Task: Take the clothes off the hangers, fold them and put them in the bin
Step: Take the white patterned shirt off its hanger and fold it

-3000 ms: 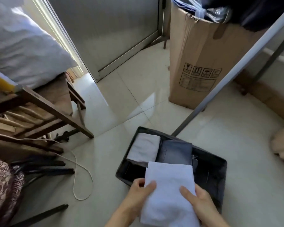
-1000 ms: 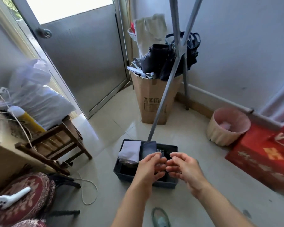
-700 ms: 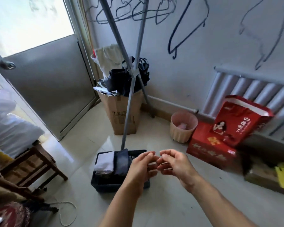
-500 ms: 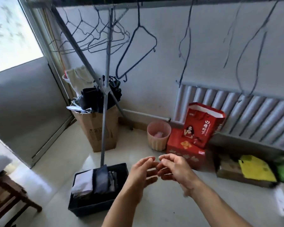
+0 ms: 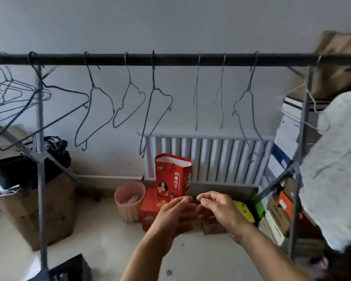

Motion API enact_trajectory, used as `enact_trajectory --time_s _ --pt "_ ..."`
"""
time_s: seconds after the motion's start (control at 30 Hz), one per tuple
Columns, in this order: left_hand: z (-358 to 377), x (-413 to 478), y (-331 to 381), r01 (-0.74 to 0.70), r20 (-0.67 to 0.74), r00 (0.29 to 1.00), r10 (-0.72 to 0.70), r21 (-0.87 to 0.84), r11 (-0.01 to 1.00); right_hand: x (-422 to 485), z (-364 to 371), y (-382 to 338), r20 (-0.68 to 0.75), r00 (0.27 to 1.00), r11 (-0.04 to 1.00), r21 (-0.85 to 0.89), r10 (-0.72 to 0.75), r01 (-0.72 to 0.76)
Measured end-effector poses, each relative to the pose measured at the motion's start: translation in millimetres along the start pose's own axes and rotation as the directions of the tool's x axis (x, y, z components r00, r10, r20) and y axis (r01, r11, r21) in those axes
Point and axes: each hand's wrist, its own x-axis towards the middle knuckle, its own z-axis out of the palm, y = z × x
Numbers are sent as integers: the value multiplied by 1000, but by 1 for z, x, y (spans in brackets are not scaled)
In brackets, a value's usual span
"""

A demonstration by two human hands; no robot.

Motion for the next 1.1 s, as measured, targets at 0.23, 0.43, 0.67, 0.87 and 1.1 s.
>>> enact_trajectory --time_s 0.23,0.43,0.67,0.87,1.1 --pt "133 35 17 -40 136 990 36 27 999 -13 -147 -12 -133 989 995 -83 -69 59" --pt "223 57 14 -37 208 978 19 83 996 -13 -269 -30 -459 864 978 -138 -206 159" --pt "286 63 18 -57 331 943 -16 211 976 -23 -363 -83 -602 364 599 -789 -711 -136" --pt "303 73 28 -82 342 940 -2 230 970 -19 -417 -81 -772 586 618 -591 -247 -518" --pt "313 78 27 -105 336 942 18 244 964 -22 -424 -80 -776 432 713 -613 -460 -342"
